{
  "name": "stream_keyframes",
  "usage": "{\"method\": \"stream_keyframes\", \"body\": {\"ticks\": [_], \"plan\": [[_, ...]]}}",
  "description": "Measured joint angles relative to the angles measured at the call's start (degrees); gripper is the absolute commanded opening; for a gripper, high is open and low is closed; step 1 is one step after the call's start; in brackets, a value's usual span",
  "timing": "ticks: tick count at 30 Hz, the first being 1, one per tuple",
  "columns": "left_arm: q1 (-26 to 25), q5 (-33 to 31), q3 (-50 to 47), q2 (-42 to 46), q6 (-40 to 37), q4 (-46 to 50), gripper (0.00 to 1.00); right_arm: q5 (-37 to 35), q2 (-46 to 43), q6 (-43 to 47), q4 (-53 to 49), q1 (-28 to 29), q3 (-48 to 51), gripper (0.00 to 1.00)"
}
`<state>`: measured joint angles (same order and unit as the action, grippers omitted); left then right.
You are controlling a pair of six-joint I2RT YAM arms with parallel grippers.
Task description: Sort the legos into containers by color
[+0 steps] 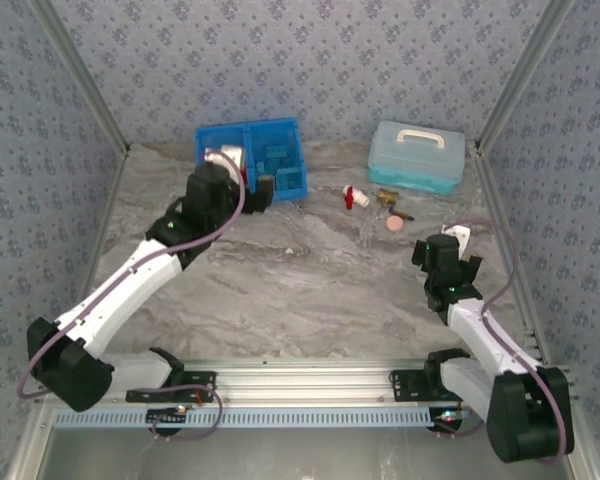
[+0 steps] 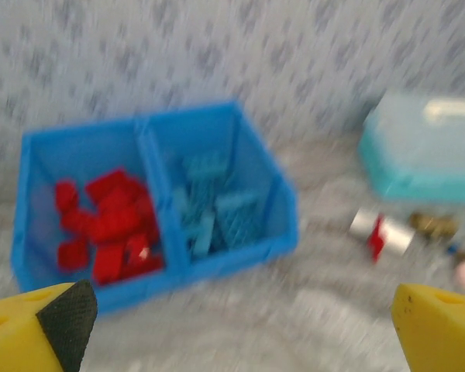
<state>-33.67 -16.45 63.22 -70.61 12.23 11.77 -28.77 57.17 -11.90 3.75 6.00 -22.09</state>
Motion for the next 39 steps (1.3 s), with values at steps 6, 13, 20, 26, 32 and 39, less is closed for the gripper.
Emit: {"method": "stream_keyframes", "body": {"ticks": [6,13,20,26,32,39], "plan": [[0.35,-8.07,-19.17,7.72,-4.17,-3.82,0.99,4.94,15.56,3.78,16.59,-3.39,0.68,1.00],[5.79,-15.45,-28.59,12.28,-6.43,-7.56,1.00,15.61,29.46,9.84,34.45,-5.44,-0.83,1.00],[14.47,-17.77,-36.24,10.47,-9.22,-17.81,0.99,21.57,29.97,11.56,40.48,-6.82,0.20,1.00],[29.53,-10.05,-41.75,1.09,-9.57,-32.00,0.99,25.27,29.97,11.98,41.05,-7.54,0.20,1.00],[38.05,2.19,-41.31,-9.18,-6.62,-43.89,0.99,26.88,29.97,12.33,41.05,-7.54,0.20,1.00],[35.76,11.32,-41.27,-17.53,-8.22,-55.69,0.99,27.30,29.97,12.41,41.05,-7.58,0.17,1.00]]}}
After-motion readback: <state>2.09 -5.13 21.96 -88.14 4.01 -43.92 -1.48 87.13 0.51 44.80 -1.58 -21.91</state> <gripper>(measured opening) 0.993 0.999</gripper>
